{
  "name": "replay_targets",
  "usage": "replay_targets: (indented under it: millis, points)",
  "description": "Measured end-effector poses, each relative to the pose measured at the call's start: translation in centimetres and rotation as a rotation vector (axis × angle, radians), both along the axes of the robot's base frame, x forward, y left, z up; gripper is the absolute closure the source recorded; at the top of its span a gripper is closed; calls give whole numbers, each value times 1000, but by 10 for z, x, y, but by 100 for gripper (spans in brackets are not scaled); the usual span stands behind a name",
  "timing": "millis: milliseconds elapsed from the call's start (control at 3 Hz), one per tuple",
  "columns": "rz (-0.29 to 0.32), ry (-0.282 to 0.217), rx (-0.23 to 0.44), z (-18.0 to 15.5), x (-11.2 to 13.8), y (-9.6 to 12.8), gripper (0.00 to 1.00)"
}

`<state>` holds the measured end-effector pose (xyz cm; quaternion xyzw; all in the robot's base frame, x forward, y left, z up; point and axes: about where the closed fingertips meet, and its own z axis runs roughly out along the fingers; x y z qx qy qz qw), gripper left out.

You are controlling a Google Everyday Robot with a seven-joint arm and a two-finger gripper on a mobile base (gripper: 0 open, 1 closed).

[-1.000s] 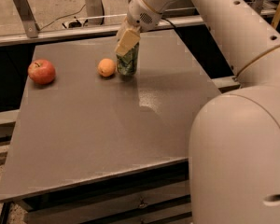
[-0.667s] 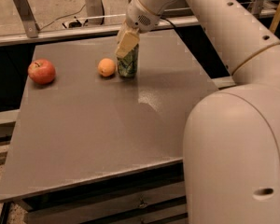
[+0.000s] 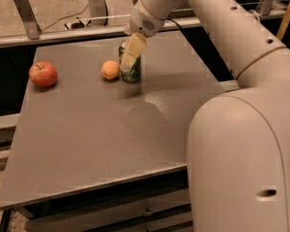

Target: Move green can near orange

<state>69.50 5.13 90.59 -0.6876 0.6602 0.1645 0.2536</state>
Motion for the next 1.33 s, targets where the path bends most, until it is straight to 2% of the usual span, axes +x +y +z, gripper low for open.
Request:
replay_targets:
  millis: [333,1000,1333]
  points:
    - [-27,-25,134,11,1,-16,0]
    - [-217,-185,379,62,-20,-121,0]
    - [-295,-215,397,63,-21,-159,0]
